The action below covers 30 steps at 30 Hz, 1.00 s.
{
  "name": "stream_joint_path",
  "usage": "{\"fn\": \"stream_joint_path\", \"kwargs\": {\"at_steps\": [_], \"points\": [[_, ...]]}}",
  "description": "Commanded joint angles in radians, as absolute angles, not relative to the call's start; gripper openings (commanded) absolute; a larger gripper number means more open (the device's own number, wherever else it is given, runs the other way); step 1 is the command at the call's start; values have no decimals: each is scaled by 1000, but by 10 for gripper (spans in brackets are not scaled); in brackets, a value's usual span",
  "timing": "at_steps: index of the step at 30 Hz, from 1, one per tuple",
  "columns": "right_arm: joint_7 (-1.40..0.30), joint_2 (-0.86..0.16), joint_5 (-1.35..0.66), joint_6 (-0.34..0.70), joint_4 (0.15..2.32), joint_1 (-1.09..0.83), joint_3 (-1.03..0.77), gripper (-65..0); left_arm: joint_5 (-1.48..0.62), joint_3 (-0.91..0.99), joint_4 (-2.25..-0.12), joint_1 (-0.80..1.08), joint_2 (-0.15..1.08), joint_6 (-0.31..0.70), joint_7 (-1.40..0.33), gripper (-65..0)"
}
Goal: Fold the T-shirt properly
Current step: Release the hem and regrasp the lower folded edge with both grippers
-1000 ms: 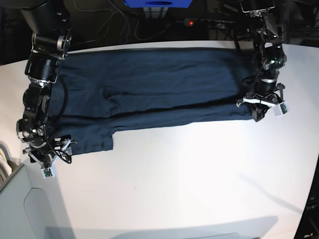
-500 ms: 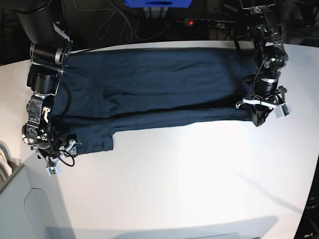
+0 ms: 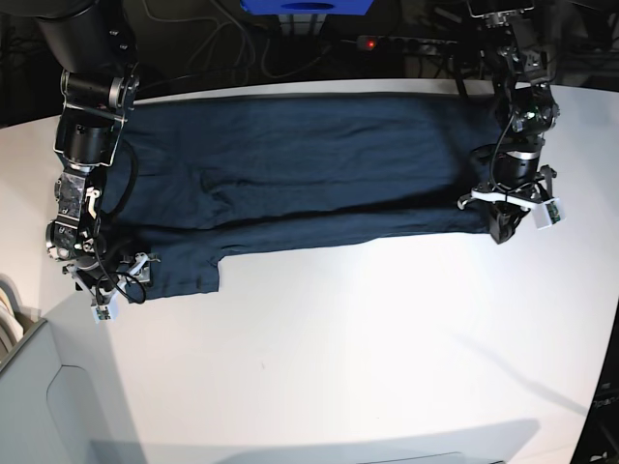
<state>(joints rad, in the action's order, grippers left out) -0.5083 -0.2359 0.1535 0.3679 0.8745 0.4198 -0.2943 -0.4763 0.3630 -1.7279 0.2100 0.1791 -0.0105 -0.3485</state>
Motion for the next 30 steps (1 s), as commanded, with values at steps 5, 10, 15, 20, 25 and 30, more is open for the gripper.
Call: {"fn": "stream_joint_path", "kwargs": {"at_steps": [5, 10, 15, 20, 25, 30], "points": [[-532, -245, 156, 369, 885, 409, -297, -355, -484, 367, -1745, 203, 188, -2, -325, -650], [-532, -245, 153, 369, 886, 415, -297, -650, -484, 367, -1745, 203, 188, -2, -325, -650], [-538, -245, 150, 369, 1021, 387, -302, -650, -484, 367, -1745, 203, 189, -2, -325, -650], [-536, -225, 150, 369, 1317, 266, -303, -650, -484, 367, -1745, 203, 193, -1, -325, -650], [-535, -213, 150, 369, 1555, 150, -305, -650, -484, 367, -1751, 202, 193, -1, -325, -650], [-532, -191, 150, 369, 1750, 19, -305, -650, -484, 369, -1765, 202, 196, -1, -323, -650]]}}
